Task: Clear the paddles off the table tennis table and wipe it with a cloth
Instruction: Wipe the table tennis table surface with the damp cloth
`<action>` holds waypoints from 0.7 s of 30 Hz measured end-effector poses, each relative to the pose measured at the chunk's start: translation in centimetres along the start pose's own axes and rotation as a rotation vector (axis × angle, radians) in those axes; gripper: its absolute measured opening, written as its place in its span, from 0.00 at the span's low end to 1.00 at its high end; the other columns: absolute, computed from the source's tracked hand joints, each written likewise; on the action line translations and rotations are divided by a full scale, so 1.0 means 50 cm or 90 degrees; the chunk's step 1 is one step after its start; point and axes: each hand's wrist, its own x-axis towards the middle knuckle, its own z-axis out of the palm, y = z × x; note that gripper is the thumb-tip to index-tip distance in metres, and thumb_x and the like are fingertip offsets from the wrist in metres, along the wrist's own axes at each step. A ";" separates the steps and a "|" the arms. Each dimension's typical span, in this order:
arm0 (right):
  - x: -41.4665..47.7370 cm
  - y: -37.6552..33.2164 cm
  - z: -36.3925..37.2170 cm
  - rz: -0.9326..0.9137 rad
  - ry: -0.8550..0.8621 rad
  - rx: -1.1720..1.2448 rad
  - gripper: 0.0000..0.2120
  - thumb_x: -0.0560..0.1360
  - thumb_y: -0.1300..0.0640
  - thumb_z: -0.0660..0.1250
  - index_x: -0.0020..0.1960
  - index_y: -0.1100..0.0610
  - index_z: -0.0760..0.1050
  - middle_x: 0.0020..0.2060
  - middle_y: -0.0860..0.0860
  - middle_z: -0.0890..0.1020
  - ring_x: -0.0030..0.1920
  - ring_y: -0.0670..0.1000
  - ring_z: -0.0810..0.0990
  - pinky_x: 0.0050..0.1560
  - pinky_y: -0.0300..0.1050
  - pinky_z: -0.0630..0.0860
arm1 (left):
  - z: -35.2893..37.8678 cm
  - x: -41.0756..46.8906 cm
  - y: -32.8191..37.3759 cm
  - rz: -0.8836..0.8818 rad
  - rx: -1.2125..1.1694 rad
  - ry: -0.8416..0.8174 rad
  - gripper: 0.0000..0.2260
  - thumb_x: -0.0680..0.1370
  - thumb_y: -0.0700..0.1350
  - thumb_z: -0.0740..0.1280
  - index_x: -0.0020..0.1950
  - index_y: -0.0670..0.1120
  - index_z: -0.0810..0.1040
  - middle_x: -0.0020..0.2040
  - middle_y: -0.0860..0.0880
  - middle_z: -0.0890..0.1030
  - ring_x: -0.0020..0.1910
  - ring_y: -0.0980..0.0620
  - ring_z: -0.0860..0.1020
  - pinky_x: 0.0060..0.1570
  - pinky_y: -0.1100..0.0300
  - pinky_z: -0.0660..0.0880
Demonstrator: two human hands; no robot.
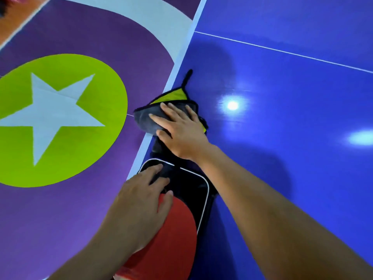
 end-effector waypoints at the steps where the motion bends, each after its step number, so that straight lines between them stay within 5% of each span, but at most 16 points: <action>1: 0.010 -0.013 0.002 -0.017 -0.013 0.010 0.23 0.84 0.44 0.54 0.79 0.37 0.62 0.82 0.45 0.56 0.82 0.45 0.51 0.80 0.56 0.42 | 0.002 0.001 0.001 -0.004 0.006 -0.004 0.25 0.78 0.58 0.51 0.61 0.50 0.82 0.70 0.49 0.75 0.66 0.49 0.76 0.65 0.52 0.72; 9: -0.041 0.033 -0.013 -0.133 -0.038 0.089 0.21 0.81 0.52 0.60 0.73 0.39 0.73 0.79 0.44 0.65 0.80 0.44 0.59 0.80 0.49 0.45 | 0.011 -0.005 0.041 -0.052 0.098 -0.041 0.27 0.78 0.64 0.46 0.70 0.58 0.73 0.73 0.47 0.70 0.69 0.45 0.72 0.63 0.47 0.71; 15: -0.173 0.161 -0.045 0.000 0.057 0.041 0.22 0.81 0.49 0.60 0.74 0.40 0.72 0.79 0.46 0.66 0.79 0.47 0.61 0.80 0.52 0.50 | 0.000 0.043 0.108 -0.123 0.179 -0.042 0.19 0.80 0.61 0.55 0.63 0.53 0.75 0.60 0.42 0.73 0.56 0.37 0.77 0.55 0.45 0.74; 21: -0.339 0.300 -0.076 0.196 0.141 0.009 0.23 0.84 0.45 0.55 0.78 0.45 0.68 0.80 0.49 0.63 0.80 0.47 0.58 0.81 0.52 0.49 | 0.053 0.035 0.254 0.115 0.160 -0.050 0.22 0.80 0.54 0.63 0.73 0.51 0.72 0.73 0.45 0.71 0.61 0.41 0.77 0.60 0.48 0.73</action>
